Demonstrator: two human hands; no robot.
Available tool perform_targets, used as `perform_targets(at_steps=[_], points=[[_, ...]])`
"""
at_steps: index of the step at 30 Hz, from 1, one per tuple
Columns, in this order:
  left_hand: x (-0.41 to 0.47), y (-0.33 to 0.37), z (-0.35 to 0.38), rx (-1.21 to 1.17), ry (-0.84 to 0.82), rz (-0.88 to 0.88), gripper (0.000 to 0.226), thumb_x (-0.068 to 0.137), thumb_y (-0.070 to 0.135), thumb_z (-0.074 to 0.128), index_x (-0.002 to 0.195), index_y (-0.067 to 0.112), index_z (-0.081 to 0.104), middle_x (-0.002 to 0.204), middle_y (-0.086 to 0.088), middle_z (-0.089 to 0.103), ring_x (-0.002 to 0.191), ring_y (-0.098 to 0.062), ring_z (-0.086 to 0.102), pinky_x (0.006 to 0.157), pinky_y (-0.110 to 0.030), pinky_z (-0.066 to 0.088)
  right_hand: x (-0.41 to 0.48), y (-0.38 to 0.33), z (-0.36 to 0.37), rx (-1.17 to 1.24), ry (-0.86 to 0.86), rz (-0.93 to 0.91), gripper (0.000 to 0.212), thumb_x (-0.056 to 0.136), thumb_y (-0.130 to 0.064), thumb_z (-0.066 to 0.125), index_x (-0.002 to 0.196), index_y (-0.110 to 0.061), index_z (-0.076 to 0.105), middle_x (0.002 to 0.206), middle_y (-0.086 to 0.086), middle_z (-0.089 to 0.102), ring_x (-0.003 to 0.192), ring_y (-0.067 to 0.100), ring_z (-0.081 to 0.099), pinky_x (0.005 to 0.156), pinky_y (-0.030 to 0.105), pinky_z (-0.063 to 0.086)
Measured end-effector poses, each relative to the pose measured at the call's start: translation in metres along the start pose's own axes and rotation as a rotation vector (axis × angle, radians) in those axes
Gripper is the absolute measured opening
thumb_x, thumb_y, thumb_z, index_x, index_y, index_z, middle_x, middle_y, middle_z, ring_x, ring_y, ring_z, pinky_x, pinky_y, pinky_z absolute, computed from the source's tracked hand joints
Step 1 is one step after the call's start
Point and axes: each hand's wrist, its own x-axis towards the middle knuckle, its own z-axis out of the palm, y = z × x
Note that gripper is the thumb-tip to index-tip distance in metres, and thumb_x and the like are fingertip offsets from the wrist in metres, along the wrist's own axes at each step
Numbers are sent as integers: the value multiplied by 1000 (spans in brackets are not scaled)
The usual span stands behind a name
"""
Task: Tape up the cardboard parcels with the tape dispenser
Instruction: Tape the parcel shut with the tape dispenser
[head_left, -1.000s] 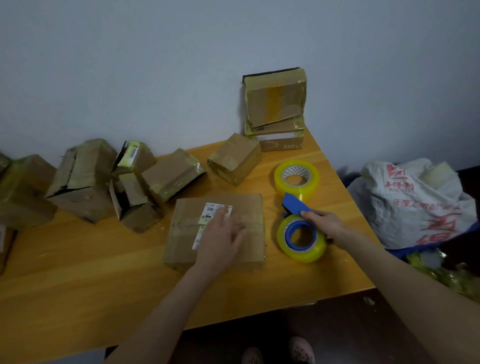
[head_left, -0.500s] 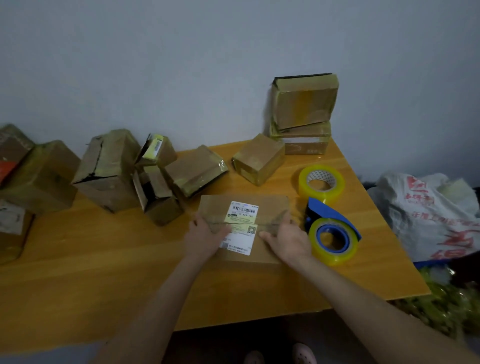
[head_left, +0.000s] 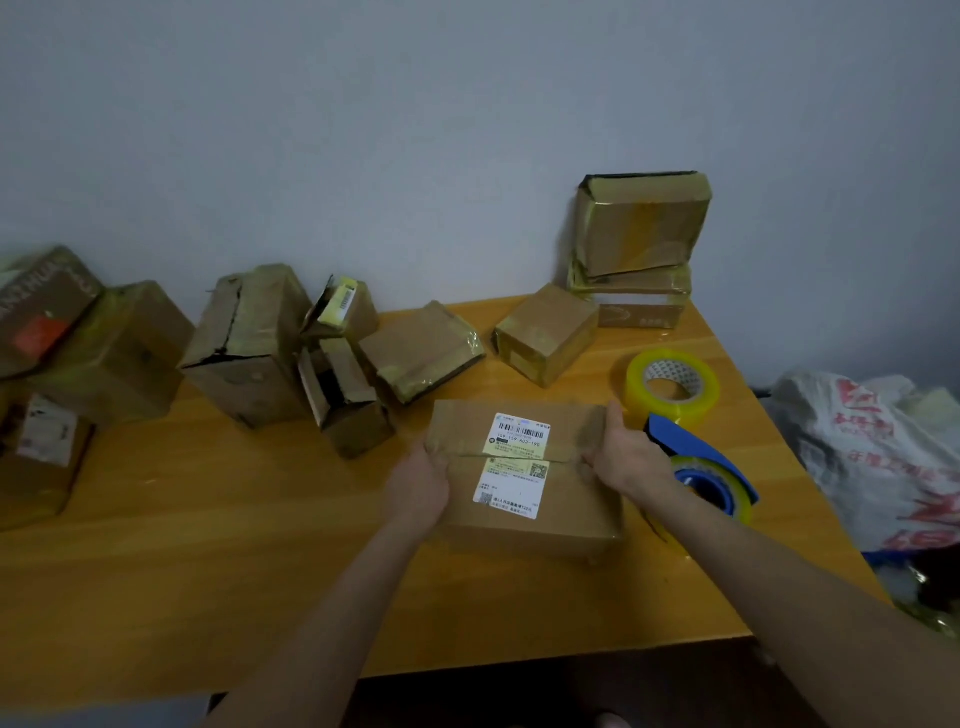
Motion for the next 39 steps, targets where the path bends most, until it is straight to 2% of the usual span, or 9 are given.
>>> perform_targets(at_steps=[5,8,10,12,14,17,20,24,39], points=[[-24,-22,-24,95,9,50,53,94,46,50,130,8,37,109,-5,57,91,-22,61,67,-29,43,29,-24,-32,-86,-93,-116,113,71,-52,78,153,-30,4,158,7,18,140,35,31,104,47,41],[-36,-21,-29,-61,-242,-95,58,93,49,51,129,7,32,99,-5,61,69,-19,67,57,-32,55,32,-32,-27,-100,-210,-152,109,72,-57,75,153,-22,12,158,11,20,141,34,30,109,46,36],[-40,-14,-27,-282,-341,-146,71,93,46,54,143,10,18,124,-14,56,86,-26,68,60,-34,58,30,-30,-21,-134,-216,-137,94,74,-63,70,147,-19,29,149,11,32,132,32,41,102,45,43],[-37,-5,-26,-359,-239,-54,78,91,43,58,148,14,12,139,-9,46,106,-27,61,68,-35,57,25,-27,-21,-151,-194,-82,89,72,-69,67,140,-19,37,144,11,36,127,29,45,95,42,46],[-29,7,-28,-427,-120,42,75,91,39,60,149,18,17,138,-3,50,114,-24,56,83,-38,55,18,-23,-23,-197,-201,-59,85,73,-73,63,135,-19,42,140,9,44,124,28,49,90,40,46],[-21,26,-19,-539,-194,149,70,89,30,65,147,22,27,140,0,50,124,-20,51,99,-42,47,6,-18,-20,-206,-216,-102,72,81,-68,58,130,-17,45,131,5,55,118,24,54,89,37,47],[-27,31,1,-272,-265,235,96,78,43,74,152,22,17,158,-1,16,146,-26,14,115,-47,26,-11,-19,-11,-202,-169,-127,66,85,-64,55,130,-17,44,128,5,58,116,24,56,90,37,49],[-29,15,21,145,-364,358,123,63,60,77,151,37,-6,156,2,-27,137,-37,-32,114,-58,4,-30,-20,6,-207,-132,-110,63,89,-63,49,128,-14,41,126,9,58,115,27,57,89,38,49],[-7,7,11,328,-279,411,110,68,58,74,151,38,4,158,0,-19,141,-41,-23,113,-58,14,4,-30,8,-79,-168,-126,67,74,-71,63,113,-21,41,113,1,61,97,21,60,75,35,52]])
